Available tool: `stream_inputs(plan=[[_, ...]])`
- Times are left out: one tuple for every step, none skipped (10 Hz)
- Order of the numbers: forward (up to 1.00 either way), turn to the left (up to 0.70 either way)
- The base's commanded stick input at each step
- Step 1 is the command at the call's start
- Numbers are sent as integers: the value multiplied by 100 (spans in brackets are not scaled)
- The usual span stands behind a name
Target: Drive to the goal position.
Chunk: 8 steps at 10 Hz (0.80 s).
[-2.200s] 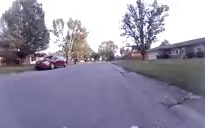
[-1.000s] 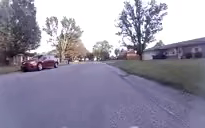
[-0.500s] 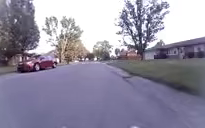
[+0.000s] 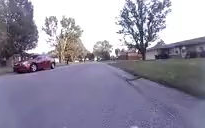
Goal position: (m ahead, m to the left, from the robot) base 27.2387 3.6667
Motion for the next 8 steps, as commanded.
stream_inputs(plan=[[100,0],[100,0],[100,0],[100,0],[100,0],[100,0],[100,0],[100,0]])
